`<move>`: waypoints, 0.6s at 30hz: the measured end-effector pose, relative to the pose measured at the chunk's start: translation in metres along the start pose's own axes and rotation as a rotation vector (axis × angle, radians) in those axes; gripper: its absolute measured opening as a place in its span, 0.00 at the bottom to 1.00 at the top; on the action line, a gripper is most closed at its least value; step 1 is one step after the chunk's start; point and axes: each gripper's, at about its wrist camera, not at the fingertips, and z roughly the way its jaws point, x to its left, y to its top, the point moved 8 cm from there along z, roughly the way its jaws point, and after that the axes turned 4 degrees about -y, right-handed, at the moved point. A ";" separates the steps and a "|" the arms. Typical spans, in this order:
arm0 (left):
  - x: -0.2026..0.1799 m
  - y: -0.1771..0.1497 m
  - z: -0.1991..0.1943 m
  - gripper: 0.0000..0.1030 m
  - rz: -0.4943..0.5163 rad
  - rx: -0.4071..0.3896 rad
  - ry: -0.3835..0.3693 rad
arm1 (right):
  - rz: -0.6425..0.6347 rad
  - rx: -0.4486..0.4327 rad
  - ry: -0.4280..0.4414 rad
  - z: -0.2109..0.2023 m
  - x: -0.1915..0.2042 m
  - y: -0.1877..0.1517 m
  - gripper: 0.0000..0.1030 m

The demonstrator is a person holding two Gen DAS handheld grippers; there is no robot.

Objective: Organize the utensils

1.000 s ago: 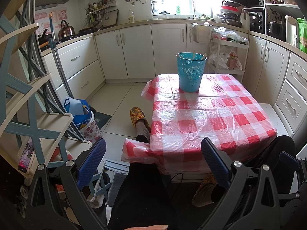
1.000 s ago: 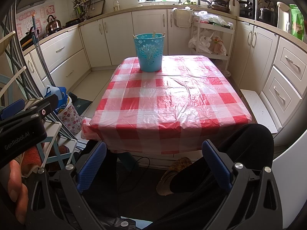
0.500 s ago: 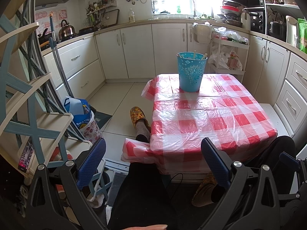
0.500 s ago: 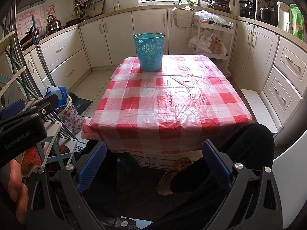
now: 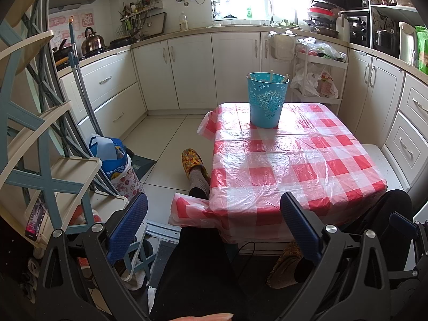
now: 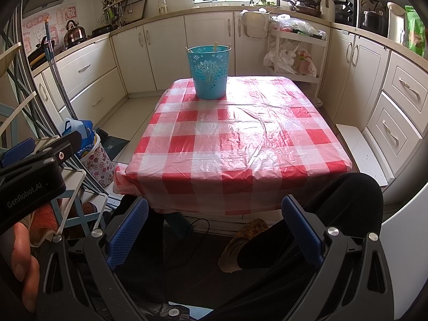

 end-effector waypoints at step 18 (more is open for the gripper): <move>0.001 0.001 0.000 0.93 0.001 0.001 0.000 | -0.010 0.010 0.006 0.005 0.000 -0.002 0.93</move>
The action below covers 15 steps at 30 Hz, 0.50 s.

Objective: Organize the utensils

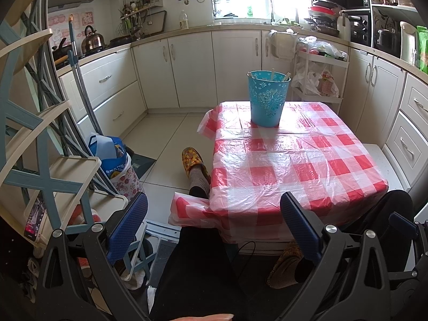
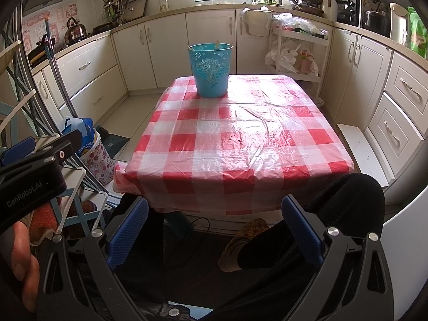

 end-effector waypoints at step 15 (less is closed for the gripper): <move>0.000 0.000 0.001 0.93 0.000 0.004 -0.002 | -0.002 0.003 0.002 0.001 -0.001 0.001 0.93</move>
